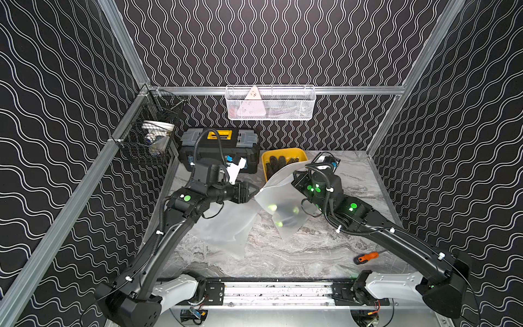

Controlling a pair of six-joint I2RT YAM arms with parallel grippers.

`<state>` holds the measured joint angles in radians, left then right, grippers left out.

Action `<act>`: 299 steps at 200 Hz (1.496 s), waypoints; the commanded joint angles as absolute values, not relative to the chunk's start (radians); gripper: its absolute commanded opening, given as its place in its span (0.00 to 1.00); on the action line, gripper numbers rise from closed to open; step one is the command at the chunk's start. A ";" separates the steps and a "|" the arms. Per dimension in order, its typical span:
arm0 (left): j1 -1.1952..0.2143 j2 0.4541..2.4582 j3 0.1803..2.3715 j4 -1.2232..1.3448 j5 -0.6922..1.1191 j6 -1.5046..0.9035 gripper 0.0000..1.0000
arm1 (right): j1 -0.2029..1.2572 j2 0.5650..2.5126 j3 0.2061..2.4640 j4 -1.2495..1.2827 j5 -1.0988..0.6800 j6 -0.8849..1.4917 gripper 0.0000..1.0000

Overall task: Place the eggplant in a zip-top bag and seal the zipper
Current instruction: Adjust the zipper food storage bag at the center of the board.

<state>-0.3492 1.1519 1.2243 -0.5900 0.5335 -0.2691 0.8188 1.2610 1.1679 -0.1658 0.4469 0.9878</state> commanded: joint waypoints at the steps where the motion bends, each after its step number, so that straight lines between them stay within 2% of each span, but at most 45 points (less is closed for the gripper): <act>1: -0.385 1.178 1.203 -0.520 0.509 -0.229 0.56 | 0.796 1.281 1.174 -0.158 0.508 1.018 0.00; 34: -0.390 1.207 1.184 -0.462 0.514 -0.247 0.54 | 0.736 1.303 1.175 -0.181 0.443 1.035 0.00; 110: -0.448 1.328 1.246 -0.432 0.355 -0.213 0.44 | 0.671 1.330 1.187 -0.186 0.331 1.029 0.00; 128: -0.459 1.360 1.271 -0.419 0.342 -0.202 0.35 | 0.653 1.338 1.186 -0.186 0.304 1.035 0.00; 155: -0.475 1.408 1.299 -0.409 0.300 -0.189 0.11 | 0.618 1.346 1.188 -0.185 0.266 1.028 0.00; 189: -0.481 1.445 1.326 -0.372 0.307 -0.175 0.06 | 0.549 1.364 1.195 -0.201 0.183 1.002 0.00; 200: -0.483 1.460 1.339 -0.375 0.282 -0.171 0.07 | 0.523 1.364 1.188 -0.198 0.153 0.999 0.00; 224: -0.483 1.484 1.355 -0.385 0.235 -0.159 0.22 | 0.482 1.361 1.183 -0.191 0.100 0.983 0.00; 239: -0.482 1.496 1.353 -0.374 0.218 -0.158 0.37 | 0.473 1.368 1.190 -0.192 0.075 0.969 0.00; 259: -0.483 1.512 1.353 -0.348 0.240 -0.162 0.46 | 0.464 1.383 1.205 -0.198 0.044 0.960 0.00; 286: -0.488 1.519 1.340 -0.301 0.286 -0.163 0.49 | 0.461 1.409 1.212 -0.189 0.013 0.968 0.00; 299: -0.489 1.519 1.336 -0.290 0.290 -0.156 0.42 | 0.461 1.418 1.218 -0.190 0.002 0.966 0.00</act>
